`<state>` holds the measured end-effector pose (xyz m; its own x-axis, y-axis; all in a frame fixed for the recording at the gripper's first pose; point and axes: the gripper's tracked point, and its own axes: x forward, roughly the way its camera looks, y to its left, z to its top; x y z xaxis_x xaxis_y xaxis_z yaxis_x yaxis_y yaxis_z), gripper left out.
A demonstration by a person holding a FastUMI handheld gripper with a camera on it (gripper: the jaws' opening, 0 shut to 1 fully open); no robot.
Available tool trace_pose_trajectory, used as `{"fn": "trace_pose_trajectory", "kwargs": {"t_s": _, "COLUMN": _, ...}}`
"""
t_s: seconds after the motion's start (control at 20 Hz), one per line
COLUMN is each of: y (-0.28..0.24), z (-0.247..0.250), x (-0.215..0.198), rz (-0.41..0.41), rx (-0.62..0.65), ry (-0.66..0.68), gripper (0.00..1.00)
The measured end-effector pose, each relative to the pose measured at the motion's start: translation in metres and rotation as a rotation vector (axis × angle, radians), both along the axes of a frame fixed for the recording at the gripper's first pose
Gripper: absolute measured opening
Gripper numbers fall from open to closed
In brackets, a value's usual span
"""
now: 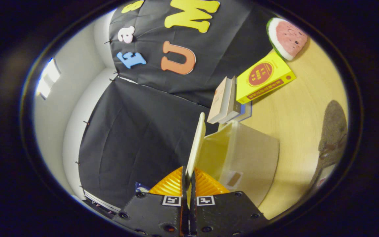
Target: Open the storage box then place both shoes into the box .Put the left shoe in first, then the right shoe, with the right side of both shoes facing outward in a uniform manner.
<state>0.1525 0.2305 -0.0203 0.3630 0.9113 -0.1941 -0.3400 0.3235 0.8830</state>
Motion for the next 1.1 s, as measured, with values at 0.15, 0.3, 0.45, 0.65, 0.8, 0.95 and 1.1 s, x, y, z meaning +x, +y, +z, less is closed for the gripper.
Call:
{"fn": "trace_pose_trajectory", "kwargs": {"t_s": 0.15, "y": 0.035, "z": 0.041, "x": -0.005, "rz": 0.006, "rx": 0.001, "ry": -0.057, "gripper": 0.02}}
{"fn": "trace_pose_trajectory", "kwargs": {"t_s": 0.3, "y": 0.085, "z": 0.07, "x": -0.006, "rz": 0.024, "rx": 0.005, "ry": -0.094, "gripper": 0.02}}
{"fn": "trace_pose_trajectory", "kwargs": {"t_s": 0.45, "y": 0.136, "z": 0.084, "x": -0.011, "rz": 0.052, "rx": -0.013, "ry": -0.126, "gripper": 0.02}}
{"fn": "trace_pose_trajectory", "kwargs": {"t_s": 0.65, "y": 0.191, "z": 0.084, "x": -0.016, "rz": 0.071, "rx": -0.046, "ry": -0.165, "gripper": 0.03}}
{"fn": "trace_pose_trajectory", "kwargs": {"t_s": 0.8, "y": 0.227, "z": 0.076, "x": -0.017, "rz": 0.078, "rx": -0.079, "ry": -0.192, "gripper": 0.08}}
{"fn": "trace_pose_trajectory", "kwargs": {"t_s": 0.95, "y": 0.254, "z": 0.066, "x": -0.019, "rz": 0.084, "rx": -0.137, "ry": -0.22, "gripper": 0.17}}
{"fn": "trace_pose_trajectory", "kwargs": {"t_s": 1.1, "y": 0.266, "z": 0.061, "x": -0.022, "rz": 0.086, "rx": -0.18, "ry": -0.254, "gripper": 0.49}}
